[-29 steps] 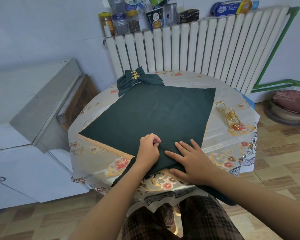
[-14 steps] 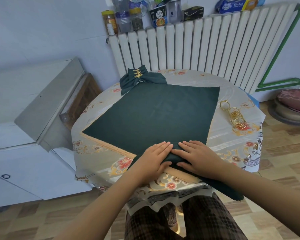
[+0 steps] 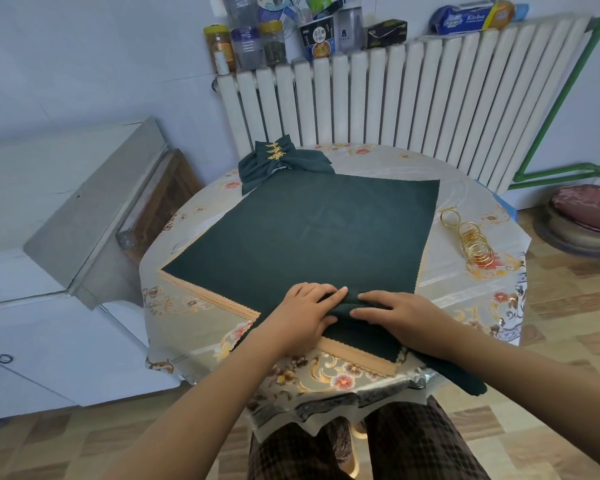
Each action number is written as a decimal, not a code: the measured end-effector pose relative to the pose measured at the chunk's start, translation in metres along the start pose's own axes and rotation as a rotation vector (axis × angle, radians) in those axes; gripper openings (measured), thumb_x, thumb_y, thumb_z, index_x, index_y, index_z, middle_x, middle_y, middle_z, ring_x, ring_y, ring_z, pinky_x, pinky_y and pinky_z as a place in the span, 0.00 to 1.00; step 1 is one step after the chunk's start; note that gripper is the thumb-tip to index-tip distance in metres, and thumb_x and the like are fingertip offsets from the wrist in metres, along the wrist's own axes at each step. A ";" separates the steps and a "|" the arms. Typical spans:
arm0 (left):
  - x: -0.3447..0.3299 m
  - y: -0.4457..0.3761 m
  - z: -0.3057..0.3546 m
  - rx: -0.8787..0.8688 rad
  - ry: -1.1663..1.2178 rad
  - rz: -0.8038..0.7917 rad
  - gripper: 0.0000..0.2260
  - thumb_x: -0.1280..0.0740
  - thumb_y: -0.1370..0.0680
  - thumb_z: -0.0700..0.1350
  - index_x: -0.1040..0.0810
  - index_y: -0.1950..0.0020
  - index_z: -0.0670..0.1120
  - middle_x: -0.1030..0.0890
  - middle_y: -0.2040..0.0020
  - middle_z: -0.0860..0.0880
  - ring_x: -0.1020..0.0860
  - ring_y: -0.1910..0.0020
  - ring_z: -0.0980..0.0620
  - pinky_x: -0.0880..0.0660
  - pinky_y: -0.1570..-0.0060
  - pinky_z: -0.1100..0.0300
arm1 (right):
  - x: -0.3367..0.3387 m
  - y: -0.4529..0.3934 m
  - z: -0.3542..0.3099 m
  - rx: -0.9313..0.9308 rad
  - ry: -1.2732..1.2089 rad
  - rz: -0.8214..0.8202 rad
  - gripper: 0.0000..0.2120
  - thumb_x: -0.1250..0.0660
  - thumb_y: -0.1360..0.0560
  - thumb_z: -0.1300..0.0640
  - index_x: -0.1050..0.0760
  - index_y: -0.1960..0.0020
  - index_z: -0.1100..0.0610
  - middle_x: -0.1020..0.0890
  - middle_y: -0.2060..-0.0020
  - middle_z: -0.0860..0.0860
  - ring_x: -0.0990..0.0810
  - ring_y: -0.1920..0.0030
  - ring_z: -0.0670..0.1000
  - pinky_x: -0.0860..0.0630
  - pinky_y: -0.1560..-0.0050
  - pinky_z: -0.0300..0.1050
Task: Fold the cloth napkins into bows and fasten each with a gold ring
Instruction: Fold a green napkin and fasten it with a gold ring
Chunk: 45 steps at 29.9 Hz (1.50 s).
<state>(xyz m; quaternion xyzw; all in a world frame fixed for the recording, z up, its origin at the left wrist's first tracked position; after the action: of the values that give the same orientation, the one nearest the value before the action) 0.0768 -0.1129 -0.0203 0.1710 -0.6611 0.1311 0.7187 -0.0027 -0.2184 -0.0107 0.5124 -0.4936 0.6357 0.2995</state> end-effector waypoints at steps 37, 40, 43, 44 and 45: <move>-0.001 -0.018 0.022 -0.122 0.215 0.258 0.21 0.43 0.19 0.47 0.38 0.25 0.47 0.32 0.28 0.45 0.33 0.30 0.47 0.37 0.31 0.55 | 0.005 0.001 0.011 0.034 -0.157 0.205 0.11 0.41 0.23 0.57 0.22 0.48 0.57 0.18 0.51 0.52 0.18 0.57 0.52 0.21 0.63 0.43; -0.002 -0.015 0.016 -0.088 0.344 0.354 0.19 0.42 0.20 0.45 0.30 0.29 0.48 0.28 0.31 0.47 0.29 0.33 0.49 0.39 0.32 0.55 | 0.008 0.000 0.005 0.055 -0.113 0.231 0.09 0.38 0.25 0.59 0.27 0.46 0.54 0.24 0.48 0.51 0.20 0.58 0.52 0.22 0.65 0.41; 0.004 -0.018 0.013 -0.081 0.422 0.396 0.18 0.41 0.21 0.42 0.27 0.32 0.49 0.23 0.36 0.50 0.26 0.39 0.49 0.32 0.36 0.50 | 0.012 0.000 -0.001 0.095 -0.068 0.258 0.18 0.29 0.31 0.62 0.28 0.43 0.52 0.28 0.41 0.48 0.20 0.55 0.51 0.21 0.65 0.41; 0.006 -0.019 0.014 -0.091 0.414 0.406 0.18 0.40 0.22 0.40 0.26 0.33 0.49 0.22 0.38 0.51 0.26 0.41 0.49 0.31 0.38 0.49 | 0.012 0.000 -0.002 0.102 -0.051 0.260 0.16 0.31 0.30 0.61 0.27 0.44 0.52 0.27 0.41 0.47 0.20 0.56 0.51 0.22 0.66 0.41; 0.006 -0.021 0.013 -0.092 0.406 0.414 0.18 0.39 0.22 0.39 0.25 0.33 0.49 0.21 0.39 0.51 0.26 0.43 0.50 0.30 0.39 0.50 | 0.011 0.000 -0.002 0.109 -0.030 0.255 0.11 0.34 0.28 0.58 0.25 0.45 0.52 0.24 0.43 0.47 0.20 0.57 0.51 0.22 0.68 0.41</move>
<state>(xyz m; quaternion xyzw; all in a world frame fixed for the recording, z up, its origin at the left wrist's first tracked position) 0.0741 -0.1374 -0.0145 -0.0300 -0.5300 0.2766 0.8011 -0.0067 -0.2180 -0.0001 0.4703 -0.5237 0.6870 0.1806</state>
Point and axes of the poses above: each hand's wrist, its own y-axis away from the middle knuckle, its own x-axis out of the back of the hand, z = x × y, the point moved 8 cm from there along -y, towards the middle knuckle
